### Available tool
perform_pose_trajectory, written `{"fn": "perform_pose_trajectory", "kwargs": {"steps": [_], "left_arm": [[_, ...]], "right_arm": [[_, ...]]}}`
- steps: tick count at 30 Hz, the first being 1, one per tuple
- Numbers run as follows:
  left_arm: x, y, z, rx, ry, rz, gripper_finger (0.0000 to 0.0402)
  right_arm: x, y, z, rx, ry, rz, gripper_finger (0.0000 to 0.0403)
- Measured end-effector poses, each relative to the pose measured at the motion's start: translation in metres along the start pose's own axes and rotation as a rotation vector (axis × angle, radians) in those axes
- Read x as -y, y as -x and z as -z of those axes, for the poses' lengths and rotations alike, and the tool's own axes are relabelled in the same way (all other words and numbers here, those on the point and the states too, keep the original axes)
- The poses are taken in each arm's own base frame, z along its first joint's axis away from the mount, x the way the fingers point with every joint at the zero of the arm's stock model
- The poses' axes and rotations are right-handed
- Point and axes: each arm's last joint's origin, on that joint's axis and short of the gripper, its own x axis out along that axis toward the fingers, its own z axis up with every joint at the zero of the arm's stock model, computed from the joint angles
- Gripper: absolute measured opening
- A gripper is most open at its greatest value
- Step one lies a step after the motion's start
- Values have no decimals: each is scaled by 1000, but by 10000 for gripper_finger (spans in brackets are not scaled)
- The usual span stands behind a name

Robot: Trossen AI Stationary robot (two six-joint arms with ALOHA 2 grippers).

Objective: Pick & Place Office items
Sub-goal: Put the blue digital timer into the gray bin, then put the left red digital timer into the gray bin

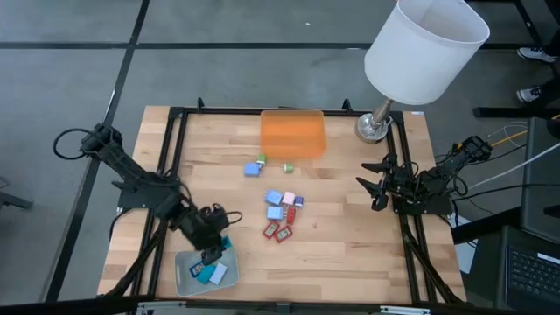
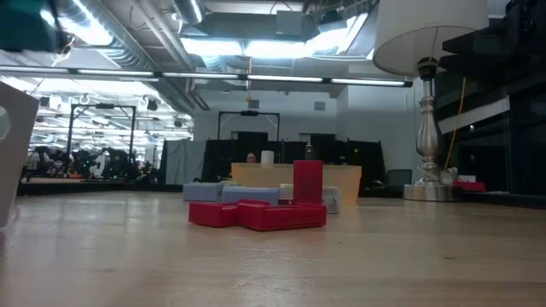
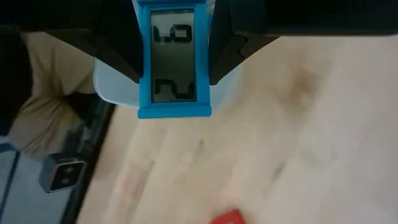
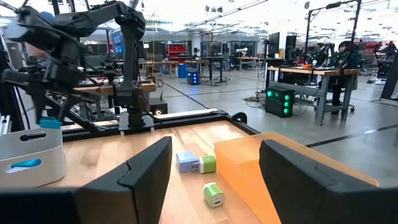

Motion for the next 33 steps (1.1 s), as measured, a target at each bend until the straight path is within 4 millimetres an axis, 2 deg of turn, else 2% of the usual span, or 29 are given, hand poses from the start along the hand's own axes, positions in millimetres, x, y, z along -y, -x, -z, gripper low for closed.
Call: {"fn": "perform_pose_trajectory", "kwargs": {"steps": [4, 8, 13, 18, 26, 30, 33], "left_arm": [[8, -7, 17, -5, 45, -23, 143], [13, -22, 30, -37, 57, -61, 143], [21, -43, 35, -57, 69, -34, 148], [22, -56, 37, -80, 122, -55, 182], [19, -55, 37, -73, 136, -86, 259], [17, -55, 34, -42, 116, -94, 283], [15, -51, 23, 31, 91, -98, 290]], "right_arm": [[0, 0, 0, 0, -1, 0, 241], [0, 0, 0, 0, 0, -1, 241], [0, 0, 0, 0, -1, 0, 241], [0, 0, 0, 1, -1, 0, 241], [0, 0, 0, 1, -1, -1, 241], [0, 0, 0, 1, -1, -1, 241], [0, 0, 0, 1, -1, -1, 241]]}}
